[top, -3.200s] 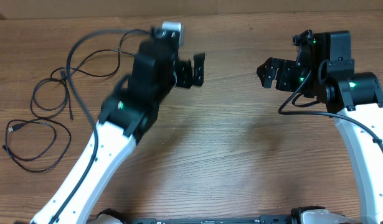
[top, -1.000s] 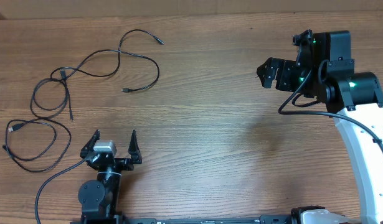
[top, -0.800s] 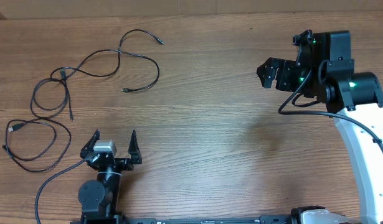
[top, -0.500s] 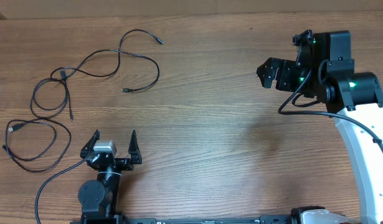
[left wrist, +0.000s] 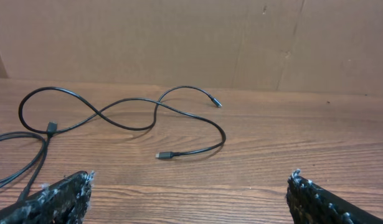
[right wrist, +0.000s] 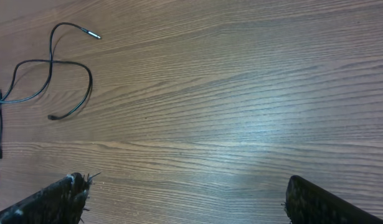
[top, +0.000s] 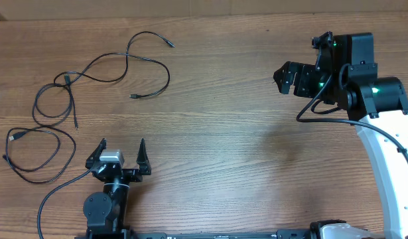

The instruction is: Untangle cables

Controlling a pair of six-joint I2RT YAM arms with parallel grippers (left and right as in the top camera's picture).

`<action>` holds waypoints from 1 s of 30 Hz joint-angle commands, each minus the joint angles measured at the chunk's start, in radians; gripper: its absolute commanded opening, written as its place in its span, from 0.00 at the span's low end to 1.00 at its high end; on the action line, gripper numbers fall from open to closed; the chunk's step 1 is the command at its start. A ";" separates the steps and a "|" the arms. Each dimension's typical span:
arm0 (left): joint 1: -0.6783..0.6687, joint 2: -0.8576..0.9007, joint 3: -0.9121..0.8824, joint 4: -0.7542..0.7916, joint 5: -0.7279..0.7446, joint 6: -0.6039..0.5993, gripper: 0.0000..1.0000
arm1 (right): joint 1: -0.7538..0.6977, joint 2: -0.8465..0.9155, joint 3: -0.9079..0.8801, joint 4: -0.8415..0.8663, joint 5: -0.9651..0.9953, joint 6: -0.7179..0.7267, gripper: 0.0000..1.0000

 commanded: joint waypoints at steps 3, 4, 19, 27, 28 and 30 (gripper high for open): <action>0.005 -0.009 -0.003 -0.002 0.011 0.019 1.00 | -0.004 -0.007 0.014 0.000 0.019 -0.001 1.00; 0.005 -0.009 -0.003 -0.002 0.011 0.019 1.00 | -0.004 -0.016 0.014 0.000 0.028 0.000 1.00; 0.005 -0.009 -0.003 -0.002 0.011 0.019 1.00 | 0.026 -0.382 -0.480 0.613 0.010 0.004 1.00; 0.005 -0.009 -0.003 -0.002 0.011 0.019 1.00 | 0.026 -0.634 -0.921 1.083 0.010 0.003 1.00; 0.005 -0.009 -0.003 -0.002 0.011 0.019 1.00 | 0.026 -0.661 -0.965 1.124 0.010 0.003 1.00; 0.005 -0.009 -0.003 -0.002 0.011 0.019 1.00 | 0.026 -0.726 -1.068 1.211 0.010 0.003 1.00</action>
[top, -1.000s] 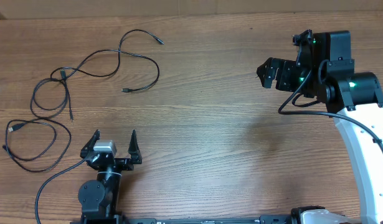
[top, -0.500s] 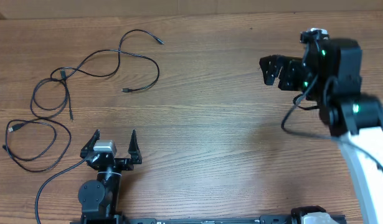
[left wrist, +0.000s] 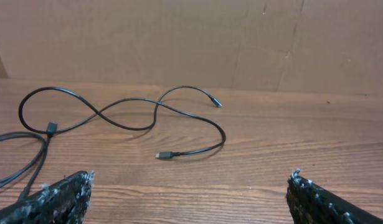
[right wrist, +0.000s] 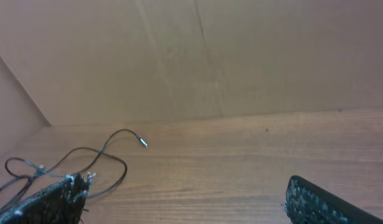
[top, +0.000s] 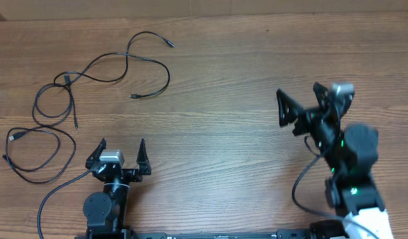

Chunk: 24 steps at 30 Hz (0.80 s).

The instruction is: Untangle cables

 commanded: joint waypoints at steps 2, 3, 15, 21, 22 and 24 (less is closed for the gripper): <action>0.005 -0.009 -0.003 -0.003 0.010 0.019 0.99 | 0.004 -0.137 -0.195 0.142 0.000 0.003 1.00; 0.005 -0.009 -0.003 -0.003 0.011 0.019 1.00 | 0.004 -0.166 -0.241 0.183 0.000 0.003 1.00; 0.005 -0.009 -0.003 -0.003 0.010 0.019 1.00 | 0.002 -0.441 -0.488 0.218 0.021 -0.002 1.00; 0.005 -0.009 -0.003 -0.003 0.010 0.019 1.00 | 0.002 -0.505 -0.488 0.059 0.059 -0.001 1.00; 0.005 -0.009 -0.003 -0.003 0.010 0.019 1.00 | 0.002 -0.510 -0.488 0.035 0.069 -0.001 1.00; 0.005 -0.009 -0.003 -0.003 0.010 0.019 1.00 | 0.002 -0.521 -0.488 -0.018 0.093 -0.001 1.00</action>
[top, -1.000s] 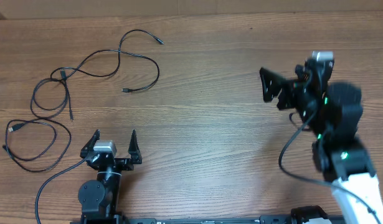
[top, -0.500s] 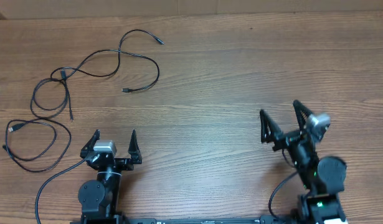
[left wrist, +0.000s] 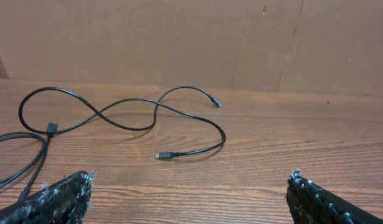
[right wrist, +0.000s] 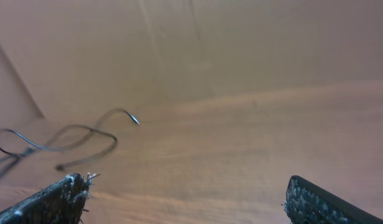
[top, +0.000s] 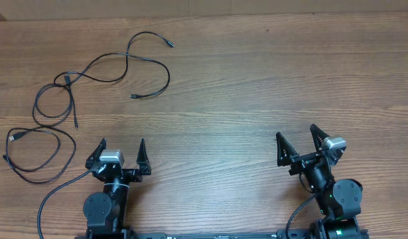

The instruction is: Untangle cables

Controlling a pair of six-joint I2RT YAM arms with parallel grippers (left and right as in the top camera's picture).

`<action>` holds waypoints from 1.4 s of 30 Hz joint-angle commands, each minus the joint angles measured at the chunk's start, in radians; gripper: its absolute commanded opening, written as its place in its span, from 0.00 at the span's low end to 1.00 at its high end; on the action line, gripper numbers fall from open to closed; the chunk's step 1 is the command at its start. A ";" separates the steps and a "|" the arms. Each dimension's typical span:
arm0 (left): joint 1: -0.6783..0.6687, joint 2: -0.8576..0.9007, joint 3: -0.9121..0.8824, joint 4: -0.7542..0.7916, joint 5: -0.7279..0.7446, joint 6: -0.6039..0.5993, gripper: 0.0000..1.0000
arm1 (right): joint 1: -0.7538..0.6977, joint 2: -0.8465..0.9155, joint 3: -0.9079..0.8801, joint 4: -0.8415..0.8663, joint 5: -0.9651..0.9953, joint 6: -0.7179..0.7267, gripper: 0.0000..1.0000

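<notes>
Black cables lie at the table's left in the overhead view. A long cable (top: 127,58) snakes from the back toward a looped stretch (top: 54,99) at the far left. A separate cable loop (top: 41,156) lies nearer the front. My left gripper (top: 121,143) stands open at the front, right of that loop, holding nothing; its wrist view shows the snaking cable (left wrist: 157,107) ahead of the left gripper (left wrist: 190,180). My right gripper (top: 298,137) is open and empty at the front right, far from the cables. In its blurred wrist view the cable (right wrist: 85,134) lies far left of the right gripper (right wrist: 186,183).
A wooden table (top: 257,79) carries everything. A cardboard wall (left wrist: 179,37) stands behind the table's far edge. Both arm bases sit at the front edge.
My right arm has drawn back from the middle right of the table to a low stand at the front edge, still open. The left arm and the cables have not moved.
My right gripper first hung open high over the back right, its camera facing down at the table. Then it was nearer the front, camera facing the wall. Now it rests low at the front edge. The left gripper stayed open in place; the cables lay unchanged.
</notes>
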 commanded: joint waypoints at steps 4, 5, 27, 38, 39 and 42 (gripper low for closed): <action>0.005 -0.008 -0.003 -0.002 0.011 0.019 1.00 | 0.002 -0.071 -0.010 -0.113 0.090 0.000 1.00; 0.005 -0.008 -0.003 -0.002 0.010 0.019 1.00 | 0.002 -0.090 -0.010 -0.140 0.098 0.000 1.00; 0.005 -0.008 -0.003 -0.002 0.010 0.019 1.00 | -0.043 -0.270 -0.010 -0.229 0.140 -0.053 1.00; 0.005 -0.008 -0.003 -0.002 0.010 0.019 1.00 | -0.077 -0.270 -0.010 -0.229 0.140 -0.053 1.00; 0.005 -0.008 -0.003 -0.002 0.011 0.019 1.00 | -0.077 -0.270 -0.010 -0.229 0.140 -0.053 1.00; 0.005 -0.008 -0.003 -0.002 0.010 0.019 1.00 | -0.077 -0.270 -0.010 -0.228 0.140 -0.053 1.00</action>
